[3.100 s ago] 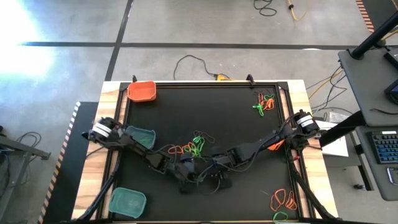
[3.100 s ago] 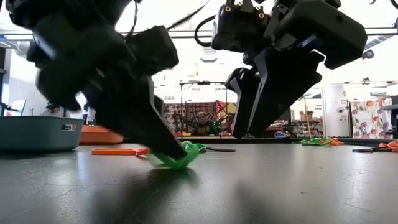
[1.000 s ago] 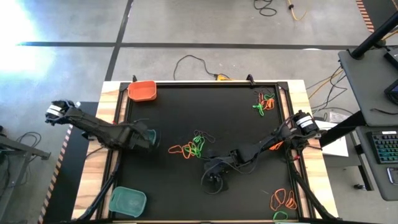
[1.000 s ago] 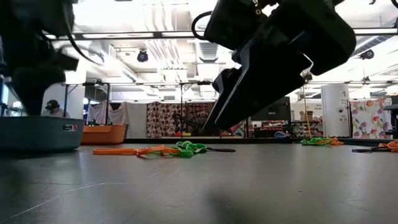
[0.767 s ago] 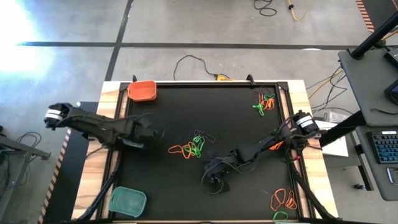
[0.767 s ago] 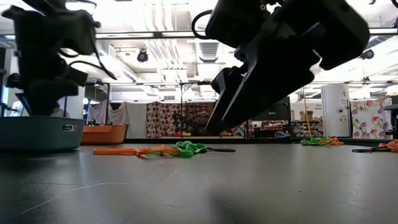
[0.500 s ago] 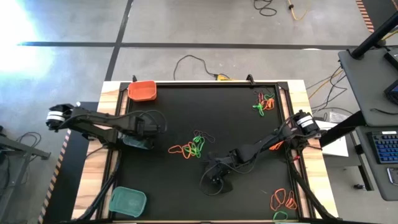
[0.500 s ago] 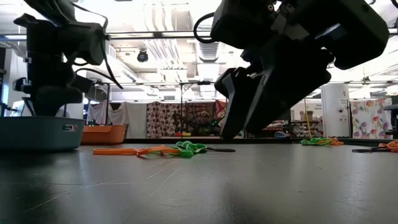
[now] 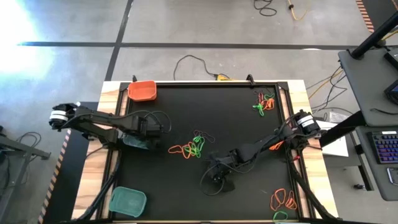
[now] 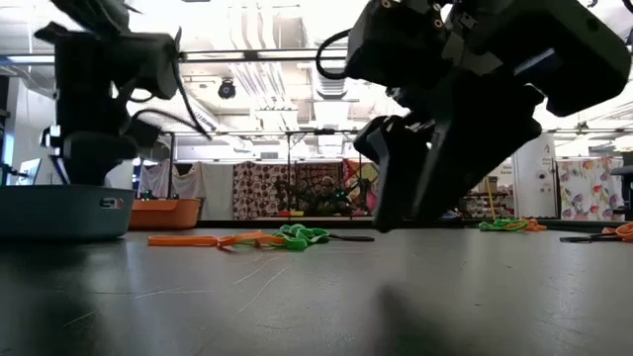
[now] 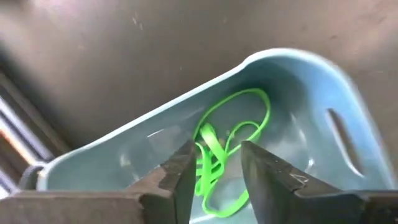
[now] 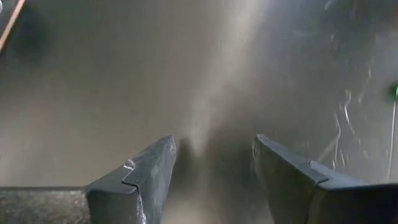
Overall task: Sort rubber bands into baskets
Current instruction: Put the green rubber band into the blue bin
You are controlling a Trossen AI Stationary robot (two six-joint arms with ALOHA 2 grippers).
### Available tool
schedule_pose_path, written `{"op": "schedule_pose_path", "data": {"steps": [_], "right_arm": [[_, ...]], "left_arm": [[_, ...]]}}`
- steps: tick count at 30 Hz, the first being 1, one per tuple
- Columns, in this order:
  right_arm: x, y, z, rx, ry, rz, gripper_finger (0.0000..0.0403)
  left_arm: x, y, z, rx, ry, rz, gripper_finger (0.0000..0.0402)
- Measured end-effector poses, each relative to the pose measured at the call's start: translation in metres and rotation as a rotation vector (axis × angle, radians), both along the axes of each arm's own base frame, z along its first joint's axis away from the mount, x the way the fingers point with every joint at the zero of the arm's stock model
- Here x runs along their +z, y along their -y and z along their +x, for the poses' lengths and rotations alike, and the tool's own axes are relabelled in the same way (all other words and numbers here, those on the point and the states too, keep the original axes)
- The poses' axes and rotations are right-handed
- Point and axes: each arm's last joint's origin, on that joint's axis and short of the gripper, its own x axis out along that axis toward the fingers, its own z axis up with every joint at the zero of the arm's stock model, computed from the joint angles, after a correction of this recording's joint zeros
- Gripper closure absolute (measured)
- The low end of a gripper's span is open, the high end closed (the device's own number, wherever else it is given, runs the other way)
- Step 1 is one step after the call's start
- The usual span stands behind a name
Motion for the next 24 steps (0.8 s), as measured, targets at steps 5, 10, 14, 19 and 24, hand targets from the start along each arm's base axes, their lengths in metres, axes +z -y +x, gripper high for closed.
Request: {"op": "schedule_pose_path", "data": {"steps": [5,10,14,19,24], "right_arm": [[0.015,0.004,-0.01,-0.028,-0.046,0.001,0.0193],[0.038,0.007,-0.019,-0.033,-0.015,0.004,0.0193],[0.052,0.01,-0.025,-0.023,0.026,-0.014,0.0193],[0.061,0.015,-0.033,-0.052,0.064,-0.066,0.0193],[0.062,0.02,-0.044,-0.08,0.02,-0.087,0.0193]], "left_arm": [[0.045,-0.002,0.003,0.013,-0.039,0.096,0.0275],[0.097,0.005,0.009,0.028,0.136,0.381,0.0267],[0.107,0.025,0.033,-0.078,0.454,0.525,0.0266],[0.088,0.057,0.073,-0.36,0.77,0.518,0.0266],[0.053,0.077,0.106,-0.565,1.013,0.422,0.0267]]}}
